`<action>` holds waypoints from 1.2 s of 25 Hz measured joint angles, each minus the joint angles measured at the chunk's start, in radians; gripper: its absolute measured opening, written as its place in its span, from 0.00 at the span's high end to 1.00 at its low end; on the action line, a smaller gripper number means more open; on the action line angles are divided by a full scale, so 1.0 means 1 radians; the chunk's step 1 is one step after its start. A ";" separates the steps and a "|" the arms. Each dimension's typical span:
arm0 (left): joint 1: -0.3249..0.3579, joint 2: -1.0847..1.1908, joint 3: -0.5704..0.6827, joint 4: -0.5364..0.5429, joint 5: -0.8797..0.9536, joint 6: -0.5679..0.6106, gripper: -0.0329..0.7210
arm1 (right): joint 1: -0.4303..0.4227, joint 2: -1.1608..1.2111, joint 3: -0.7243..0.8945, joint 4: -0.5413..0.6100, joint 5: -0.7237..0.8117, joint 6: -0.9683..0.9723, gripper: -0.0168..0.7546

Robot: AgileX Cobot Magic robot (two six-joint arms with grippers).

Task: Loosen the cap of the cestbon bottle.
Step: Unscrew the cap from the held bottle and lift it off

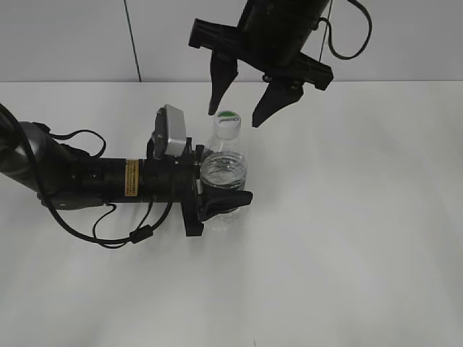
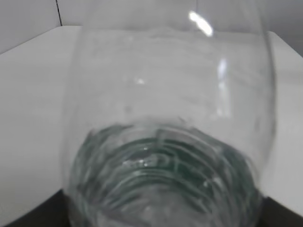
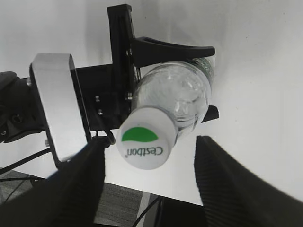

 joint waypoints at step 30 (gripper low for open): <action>-0.002 0.000 0.000 0.000 0.019 0.000 0.41 | 0.048 0.000 -0.002 -0.087 0.000 -0.006 0.42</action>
